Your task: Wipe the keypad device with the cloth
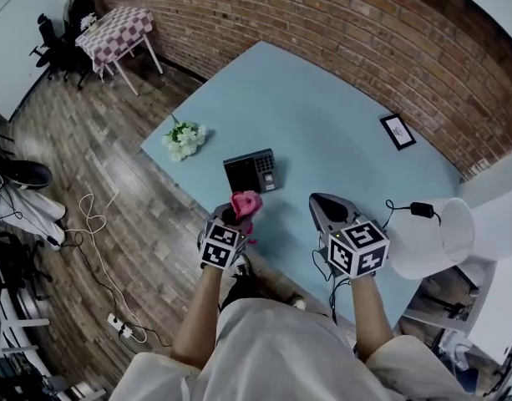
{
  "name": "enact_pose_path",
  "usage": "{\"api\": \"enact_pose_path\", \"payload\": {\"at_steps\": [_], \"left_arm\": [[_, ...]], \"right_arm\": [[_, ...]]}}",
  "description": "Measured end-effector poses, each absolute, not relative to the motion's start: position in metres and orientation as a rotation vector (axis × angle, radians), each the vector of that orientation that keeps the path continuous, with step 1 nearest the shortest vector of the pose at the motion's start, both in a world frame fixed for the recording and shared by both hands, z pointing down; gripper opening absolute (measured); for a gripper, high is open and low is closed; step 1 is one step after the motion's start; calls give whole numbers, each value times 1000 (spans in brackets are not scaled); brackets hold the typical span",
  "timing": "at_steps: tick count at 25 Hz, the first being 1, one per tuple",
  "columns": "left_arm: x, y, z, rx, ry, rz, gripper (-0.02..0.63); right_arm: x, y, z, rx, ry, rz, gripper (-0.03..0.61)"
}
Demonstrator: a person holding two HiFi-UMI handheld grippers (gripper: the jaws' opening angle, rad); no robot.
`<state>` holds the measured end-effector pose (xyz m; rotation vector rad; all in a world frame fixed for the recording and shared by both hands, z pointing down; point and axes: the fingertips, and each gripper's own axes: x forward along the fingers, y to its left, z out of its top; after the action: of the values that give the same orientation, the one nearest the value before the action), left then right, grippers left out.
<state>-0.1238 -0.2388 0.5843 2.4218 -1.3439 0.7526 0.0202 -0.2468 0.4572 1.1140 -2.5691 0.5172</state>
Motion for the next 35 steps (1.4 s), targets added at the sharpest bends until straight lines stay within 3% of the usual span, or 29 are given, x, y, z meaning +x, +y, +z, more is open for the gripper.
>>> {"api": "enact_pose_path", "payload": {"at_steps": [21, 35], "left_arm": [[-95, -100, 463, 2374, -1808, 583, 107], [-85, 40, 402, 2431, -1897, 556, 107]], "right_arm": [[49, -151, 401, 902, -2724, 310, 9], [55, -17, 346, 906, -2789, 213, 9]]}}
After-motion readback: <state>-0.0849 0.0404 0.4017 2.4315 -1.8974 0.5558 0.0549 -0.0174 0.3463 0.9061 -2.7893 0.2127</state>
